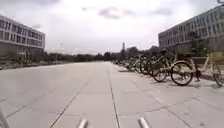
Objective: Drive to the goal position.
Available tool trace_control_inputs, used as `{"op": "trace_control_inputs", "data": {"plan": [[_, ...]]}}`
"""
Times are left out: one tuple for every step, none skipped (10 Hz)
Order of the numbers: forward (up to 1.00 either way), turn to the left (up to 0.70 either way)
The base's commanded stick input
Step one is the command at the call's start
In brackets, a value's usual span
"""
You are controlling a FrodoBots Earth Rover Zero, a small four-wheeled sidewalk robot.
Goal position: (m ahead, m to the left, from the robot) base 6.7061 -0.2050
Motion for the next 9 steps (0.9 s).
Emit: {"op": "trace_control_inputs", "data": {"plan": [[0.7, 0.0], [0.7, 0.0], [0.7, 0.0], [0.7, 0.0], [0.7, 0.0], [0.7, 0.0], [0.7, 0.0], [0.7, 0.0], [0.7, 0.0]]}}
